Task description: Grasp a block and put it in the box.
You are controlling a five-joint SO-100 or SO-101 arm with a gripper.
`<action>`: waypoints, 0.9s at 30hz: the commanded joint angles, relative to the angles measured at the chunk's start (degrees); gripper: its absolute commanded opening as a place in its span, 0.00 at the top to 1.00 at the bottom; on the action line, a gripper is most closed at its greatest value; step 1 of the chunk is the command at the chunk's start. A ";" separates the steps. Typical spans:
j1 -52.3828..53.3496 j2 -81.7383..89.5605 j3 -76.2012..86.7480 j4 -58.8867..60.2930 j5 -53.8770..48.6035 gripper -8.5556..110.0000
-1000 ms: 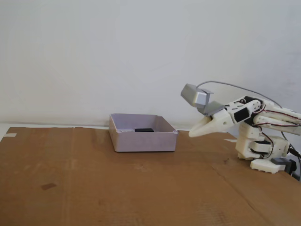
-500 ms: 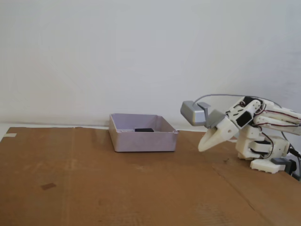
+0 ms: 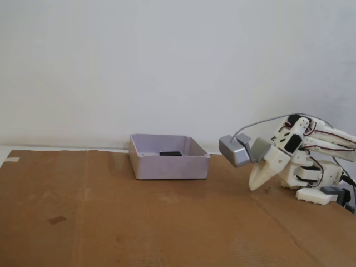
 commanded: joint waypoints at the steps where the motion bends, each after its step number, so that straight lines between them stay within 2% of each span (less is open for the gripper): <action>1: 0.09 0.18 2.37 7.38 0.53 0.93; 5: 0.09 0.18 2.37 10.46 0.44 0.93; 27: 0.53 0.18 2.37 10.55 0.35 0.93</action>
